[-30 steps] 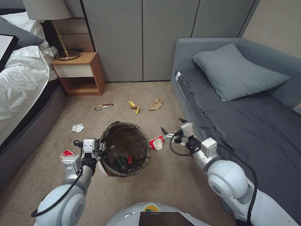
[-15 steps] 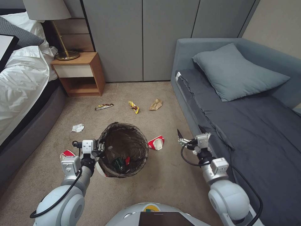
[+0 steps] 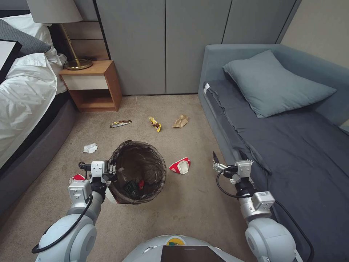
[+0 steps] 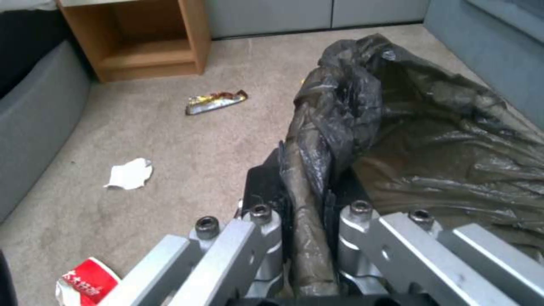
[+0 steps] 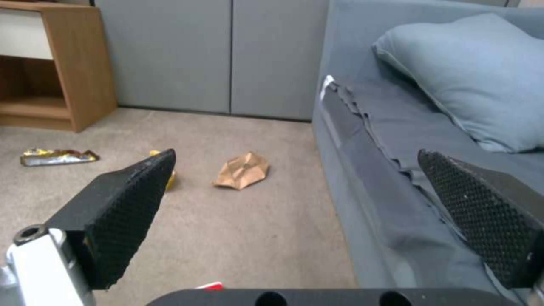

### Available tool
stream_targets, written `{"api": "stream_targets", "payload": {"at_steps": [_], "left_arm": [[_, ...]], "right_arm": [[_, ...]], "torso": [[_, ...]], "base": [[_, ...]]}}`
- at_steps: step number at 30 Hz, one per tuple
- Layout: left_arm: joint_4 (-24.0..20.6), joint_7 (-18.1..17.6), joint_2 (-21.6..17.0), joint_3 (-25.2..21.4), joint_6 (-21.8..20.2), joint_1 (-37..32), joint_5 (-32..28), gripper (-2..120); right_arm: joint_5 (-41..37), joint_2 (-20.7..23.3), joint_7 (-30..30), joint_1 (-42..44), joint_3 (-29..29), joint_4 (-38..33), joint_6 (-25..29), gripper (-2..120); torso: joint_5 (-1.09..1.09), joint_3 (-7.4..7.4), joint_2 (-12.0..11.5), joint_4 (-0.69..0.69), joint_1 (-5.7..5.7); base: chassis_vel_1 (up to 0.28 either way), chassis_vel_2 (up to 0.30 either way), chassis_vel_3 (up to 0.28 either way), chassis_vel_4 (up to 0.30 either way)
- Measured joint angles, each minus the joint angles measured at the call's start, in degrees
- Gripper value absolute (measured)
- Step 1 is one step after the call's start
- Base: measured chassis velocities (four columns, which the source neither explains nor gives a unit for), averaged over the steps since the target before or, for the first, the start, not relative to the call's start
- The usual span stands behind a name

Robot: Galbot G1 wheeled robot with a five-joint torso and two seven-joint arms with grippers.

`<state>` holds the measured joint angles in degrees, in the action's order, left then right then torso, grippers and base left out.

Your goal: Pick up the trash bin, then pick up the garbage from the floor and place it into the trash bin.

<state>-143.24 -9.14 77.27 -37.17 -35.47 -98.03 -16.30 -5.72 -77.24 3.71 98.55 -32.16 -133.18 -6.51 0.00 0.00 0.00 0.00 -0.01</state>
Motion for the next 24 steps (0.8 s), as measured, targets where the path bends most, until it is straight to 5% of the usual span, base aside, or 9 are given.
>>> {"api": "stream_targets", "payload": {"at_steps": [24], "left_arm": [[0.00,0.17,0.20,-0.60,-0.53,0.51,-1.29,7]], "right_arm": [[-0.60,-1.43,-1.99,2.36,-3.25,-1.04,1.18,100]], "torso": [[0.01,0.01,0.00,0.00,0.00]], "base": [[-0.025,0.030,0.026,-0.028]]}}
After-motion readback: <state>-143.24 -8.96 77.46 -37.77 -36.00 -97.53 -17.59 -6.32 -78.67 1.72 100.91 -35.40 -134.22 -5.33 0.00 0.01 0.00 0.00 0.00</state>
